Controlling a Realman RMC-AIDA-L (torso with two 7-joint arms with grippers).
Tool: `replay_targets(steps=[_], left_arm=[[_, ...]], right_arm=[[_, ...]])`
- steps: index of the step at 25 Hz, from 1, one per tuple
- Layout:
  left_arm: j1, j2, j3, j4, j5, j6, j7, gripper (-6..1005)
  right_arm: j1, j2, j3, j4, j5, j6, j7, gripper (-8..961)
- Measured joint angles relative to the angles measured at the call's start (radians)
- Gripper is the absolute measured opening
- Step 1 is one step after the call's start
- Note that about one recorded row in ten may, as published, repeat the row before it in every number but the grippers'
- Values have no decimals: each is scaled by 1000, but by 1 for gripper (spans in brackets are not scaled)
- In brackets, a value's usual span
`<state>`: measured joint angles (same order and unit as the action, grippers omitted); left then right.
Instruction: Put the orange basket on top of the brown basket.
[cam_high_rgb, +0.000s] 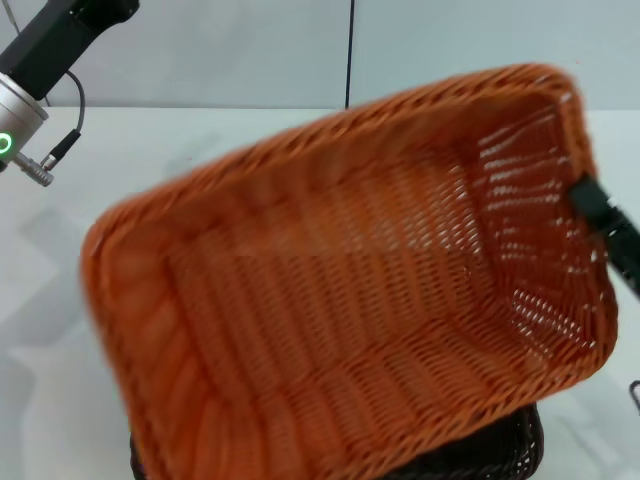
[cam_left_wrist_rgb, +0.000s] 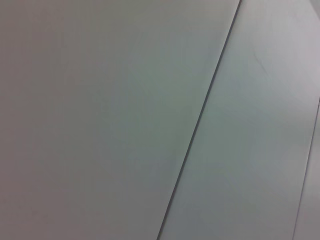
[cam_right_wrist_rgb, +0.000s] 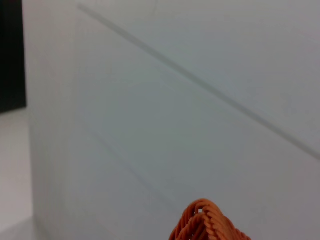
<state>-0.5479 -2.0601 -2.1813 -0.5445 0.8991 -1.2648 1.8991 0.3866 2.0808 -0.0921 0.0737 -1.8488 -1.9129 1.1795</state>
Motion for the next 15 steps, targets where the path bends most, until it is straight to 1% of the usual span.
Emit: replay_targets(steps=[1, 2, 4, 10, 15], left_arm=[[0, 0, 0, 0, 0, 0, 0, 860], [0, 0, 1, 0, 0, 1, 0, 860], [0, 0, 2, 0, 0, 1, 0, 860], [-3, -1, 5, 4, 0, 1, 0, 861], [-14, -1, 0, 23, -3, 1, 0, 861]], right_arm=[[-5, 0, -2, 23, -28, -25, -94, 224], [-5, 0, -2, 23, -28, -25, -94, 230], [-23, 0, -8, 56, -37, -58, -210, 243], [-37, -5, -11, 57, -44, -62, -233, 274], [-67, -8, 0, 1, -39, -65, -227, 274]])
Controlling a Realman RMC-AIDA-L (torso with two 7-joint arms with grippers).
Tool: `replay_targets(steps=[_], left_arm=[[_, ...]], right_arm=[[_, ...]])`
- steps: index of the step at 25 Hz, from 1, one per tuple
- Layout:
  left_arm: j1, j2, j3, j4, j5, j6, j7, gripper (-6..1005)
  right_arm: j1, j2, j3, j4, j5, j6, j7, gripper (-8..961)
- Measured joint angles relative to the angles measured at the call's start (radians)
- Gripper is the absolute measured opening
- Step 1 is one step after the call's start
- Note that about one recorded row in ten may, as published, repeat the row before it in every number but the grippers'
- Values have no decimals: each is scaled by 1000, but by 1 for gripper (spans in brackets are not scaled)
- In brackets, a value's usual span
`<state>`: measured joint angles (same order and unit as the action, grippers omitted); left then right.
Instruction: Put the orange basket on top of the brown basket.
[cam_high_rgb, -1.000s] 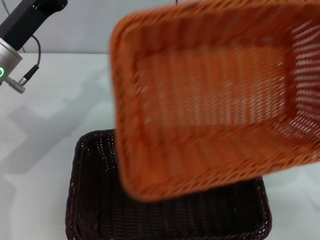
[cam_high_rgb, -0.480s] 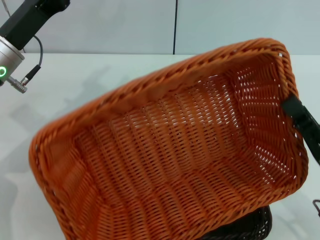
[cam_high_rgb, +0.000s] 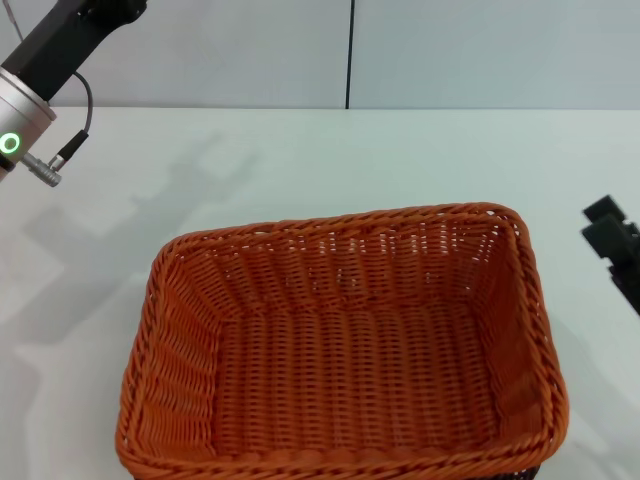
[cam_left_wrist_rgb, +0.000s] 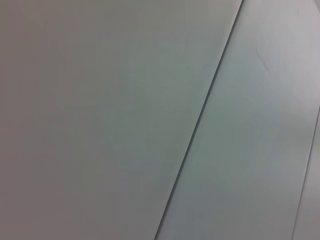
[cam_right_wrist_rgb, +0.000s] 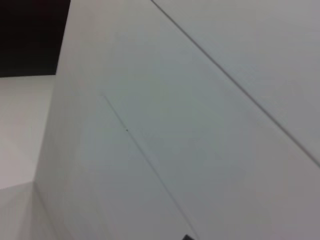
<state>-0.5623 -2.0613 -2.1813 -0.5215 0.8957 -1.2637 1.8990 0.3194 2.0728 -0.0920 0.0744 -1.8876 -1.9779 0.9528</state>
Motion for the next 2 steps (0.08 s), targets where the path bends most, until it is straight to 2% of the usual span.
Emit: replay_targets(steps=[2], left_arm=[[-1, 0, -1, 2, -1, 0, 1, 861]], right_arm=[[-4, -1, 9, -15, 8, -2, 1, 274]])
